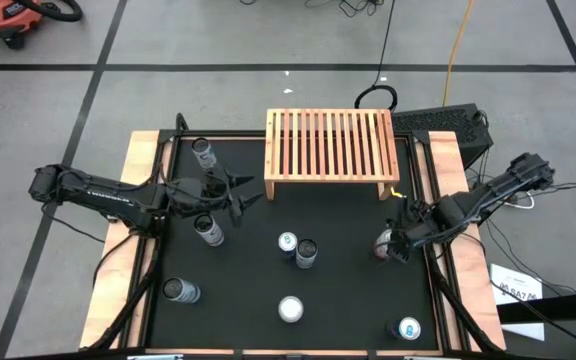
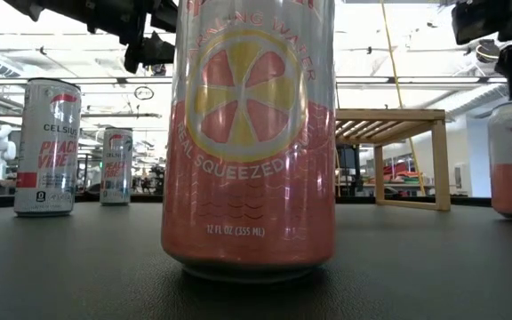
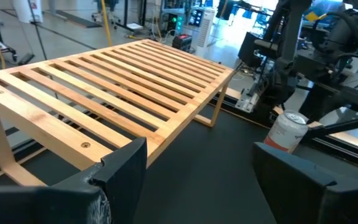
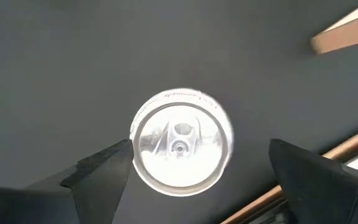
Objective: Place canned beverage on shelf
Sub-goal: Put the top pink soda can on the shelf
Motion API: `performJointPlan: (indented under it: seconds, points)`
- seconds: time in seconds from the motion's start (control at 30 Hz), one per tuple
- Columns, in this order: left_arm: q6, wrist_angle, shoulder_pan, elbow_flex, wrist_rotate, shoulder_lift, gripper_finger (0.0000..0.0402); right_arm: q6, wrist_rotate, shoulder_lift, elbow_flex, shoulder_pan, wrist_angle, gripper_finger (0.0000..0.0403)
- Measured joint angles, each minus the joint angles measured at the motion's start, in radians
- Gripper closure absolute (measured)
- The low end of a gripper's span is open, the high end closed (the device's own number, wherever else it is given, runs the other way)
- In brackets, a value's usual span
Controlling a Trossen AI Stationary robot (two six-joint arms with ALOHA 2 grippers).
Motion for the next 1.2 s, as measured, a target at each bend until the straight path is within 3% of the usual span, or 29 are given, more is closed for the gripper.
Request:
performJointPlan:
  seconds: [0.13,0.47,0.77,0.93,1.2]
  points:
    - [0.0,0.0,0.001,0.0,-0.008,0.0,0.0111,0.029,0.046,-0.027,0.0,0.0,-0.007,0.0035]
    - [-0.032,-0.009,0.001,0.0,-0.015,0.0,0.0111,0.087,0.045,-0.087,0.0,0.044,0.0,0.0035]
    - [-0.053,-0.031,0.0,0.0,-0.018,-0.001,0.0111,0.047,0.163,0.0,-0.001,0.161,-0.021,0.0035]
    - [-0.053,-0.03,0.001,0.0,-0.018,-0.001,0.0111,0.137,0.225,0.037,-0.001,0.167,-0.028,0.0035]
    - [-0.053,-0.03,0.001,0.0,-0.018,-0.001,0.0111,0.254,0.196,0.061,-0.001,0.222,0.018,0.0035]
